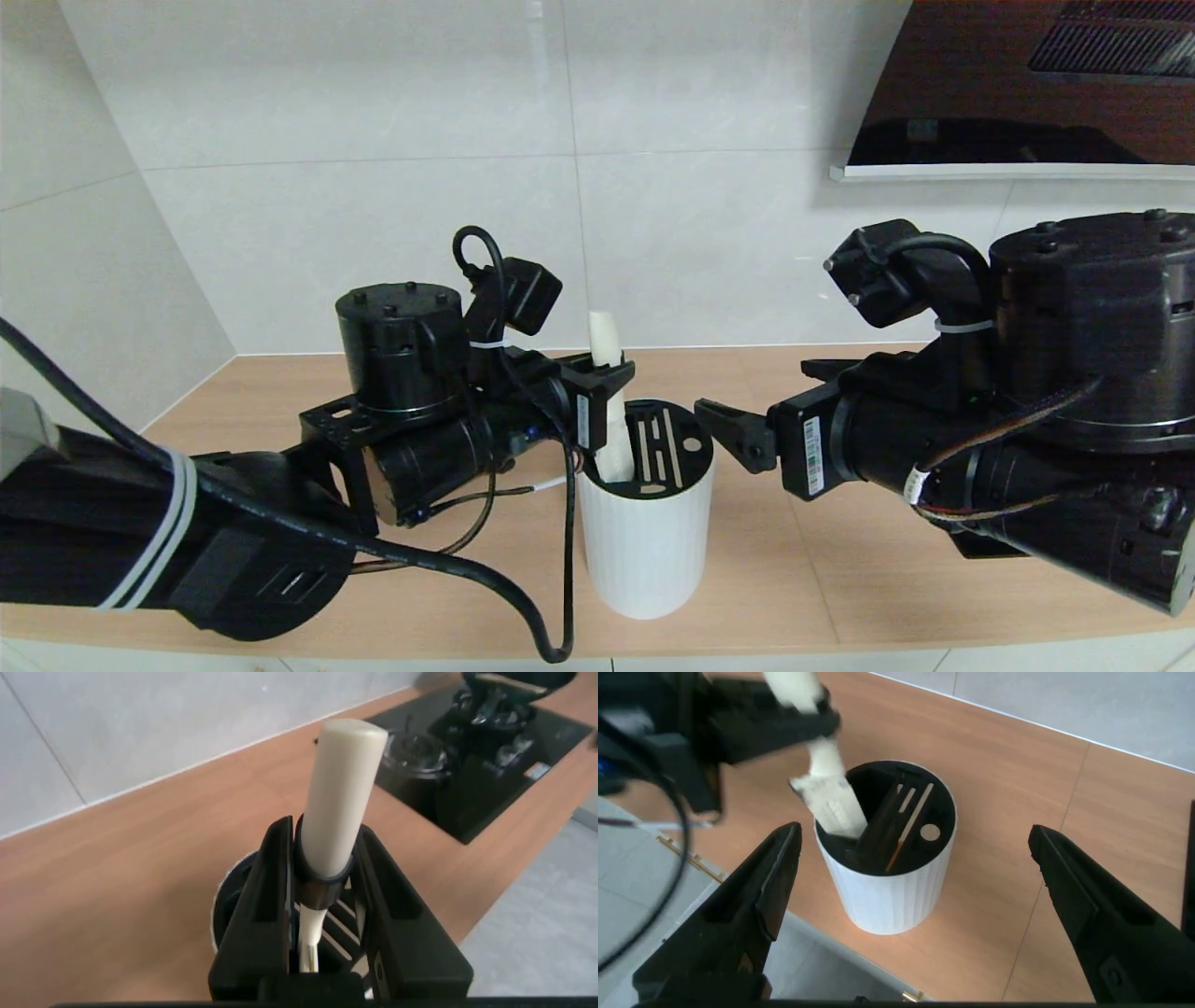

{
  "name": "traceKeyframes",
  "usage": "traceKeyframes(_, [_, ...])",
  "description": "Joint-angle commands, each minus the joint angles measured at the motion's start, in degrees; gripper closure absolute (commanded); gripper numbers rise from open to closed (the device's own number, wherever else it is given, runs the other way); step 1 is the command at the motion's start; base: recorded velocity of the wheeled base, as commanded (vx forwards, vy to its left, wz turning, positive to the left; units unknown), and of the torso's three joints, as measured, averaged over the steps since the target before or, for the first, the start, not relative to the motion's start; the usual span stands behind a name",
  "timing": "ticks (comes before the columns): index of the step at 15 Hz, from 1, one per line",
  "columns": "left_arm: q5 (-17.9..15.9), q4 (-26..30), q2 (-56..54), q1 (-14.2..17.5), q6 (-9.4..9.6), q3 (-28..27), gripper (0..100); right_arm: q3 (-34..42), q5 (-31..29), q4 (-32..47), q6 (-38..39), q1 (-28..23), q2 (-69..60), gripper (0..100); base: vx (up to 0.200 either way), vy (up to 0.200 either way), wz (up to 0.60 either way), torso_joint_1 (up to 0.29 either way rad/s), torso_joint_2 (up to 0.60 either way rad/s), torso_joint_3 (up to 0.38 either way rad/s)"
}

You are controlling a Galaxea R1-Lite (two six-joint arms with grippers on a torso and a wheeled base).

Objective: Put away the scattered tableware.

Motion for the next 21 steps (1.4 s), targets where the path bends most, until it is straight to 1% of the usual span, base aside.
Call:
traceKeyframes(1, [0.2,-0.8,2.9,-0.5,0.01,0.0,100,0.0,0.0,-0.1,0.0,0.0,0.0,0,0.000,0.000,0.00,0.000,0.00,0.000])
traceKeyframes(9, [0.2,-1.0,6.9,-0.8,-0.08,-0.1,100,0.0,0.0,-0.1,0.0,0.0,0.1,0,0.000,0.000,0.00,0.000,0.00,0.000])
traceKeyframes(11, [0.3,-2.1,8.3,-0.8,0.01,-0.2,100,0.0,0.0,-0.1,0.0,0.0,0.1,0,0.000,0.000,0.00,0.000,0.00,0.000])
traceKeyframes(21, [1.0,-3.0,9.8,-0.9,0.01,-0.4,100,-0.1,0.0,-0.1,0.0,-0.1,0.1,0,0.000,0.000,0.00,0.000,0.00,0.000])
